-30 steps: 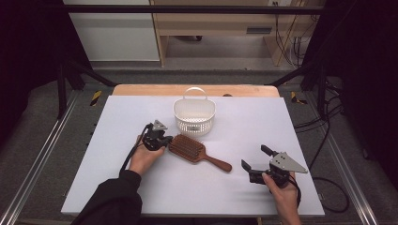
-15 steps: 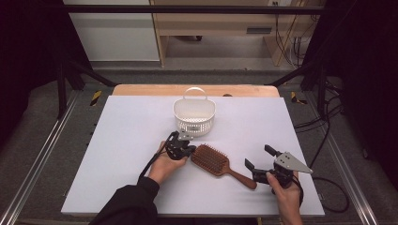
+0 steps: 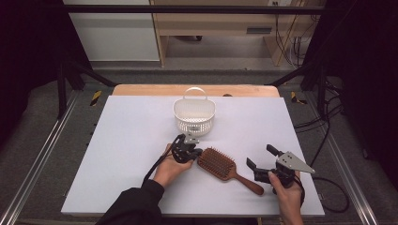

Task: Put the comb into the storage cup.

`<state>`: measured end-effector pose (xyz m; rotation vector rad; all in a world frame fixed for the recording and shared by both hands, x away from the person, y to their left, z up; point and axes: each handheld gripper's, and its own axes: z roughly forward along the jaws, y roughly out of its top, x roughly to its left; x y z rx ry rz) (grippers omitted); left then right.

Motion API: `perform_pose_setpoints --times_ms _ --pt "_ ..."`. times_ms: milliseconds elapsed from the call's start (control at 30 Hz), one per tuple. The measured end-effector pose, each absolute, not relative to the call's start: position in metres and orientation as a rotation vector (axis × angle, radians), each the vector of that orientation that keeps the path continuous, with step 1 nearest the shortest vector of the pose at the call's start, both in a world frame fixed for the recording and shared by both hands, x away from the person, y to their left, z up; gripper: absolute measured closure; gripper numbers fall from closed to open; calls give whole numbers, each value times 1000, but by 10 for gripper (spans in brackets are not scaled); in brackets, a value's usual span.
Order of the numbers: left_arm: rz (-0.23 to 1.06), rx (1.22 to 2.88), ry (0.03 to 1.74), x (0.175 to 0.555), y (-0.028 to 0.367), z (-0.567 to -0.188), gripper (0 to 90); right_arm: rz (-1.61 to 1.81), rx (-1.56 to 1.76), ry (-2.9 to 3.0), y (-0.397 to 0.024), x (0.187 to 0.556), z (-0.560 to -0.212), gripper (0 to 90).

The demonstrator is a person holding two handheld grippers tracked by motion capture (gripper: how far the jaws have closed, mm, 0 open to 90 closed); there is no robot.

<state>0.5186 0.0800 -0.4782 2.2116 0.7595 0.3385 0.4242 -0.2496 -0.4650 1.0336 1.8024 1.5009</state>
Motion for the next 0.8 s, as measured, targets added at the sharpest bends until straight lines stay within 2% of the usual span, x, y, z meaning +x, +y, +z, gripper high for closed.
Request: perform_pose_setpoints --times_ms 67,200,267,333,367,433,600,667,700,733,800 --pt "364 2193 760 517 83 -478 898 1498 1039 1800 -250 423 -464 42" --pt "482 2042 784 500 110 -470 899 1501 1049 1807 -250 423 -464 33" --pt "565 1935 804 478 140 -463 899 1501 1056 1812 -249 423 -464 32" --pt "589 1903 814 470 152 -461 898 1500 1051 1815 -249 424 -464 32" --pt "639 1851 833 453 176 -459 899 1494 1053 1827 -248 423 -465 34" --pt "672 1832 843 444 188 -458 898 1487 1052 1826 -247 423 -465 36" --pt "828 1762 912 401 252 -463 887 1434 1037 1813 -237 419 -459 46" --pt "864 1754 920 398 260 -463 852 1411 1023 1827 -233 418 -457 49" --pt "888 1734 936 396 267 -464 743 1359 1009 1859 -228 416 -451 56" --pt "888 1698 958 394 273 -464 743 1359 1009 1859 -228 416 -451 56" --pt "913 1642 974 396 279 -461 576 1309 1013 1923 -223 412 -443 60"
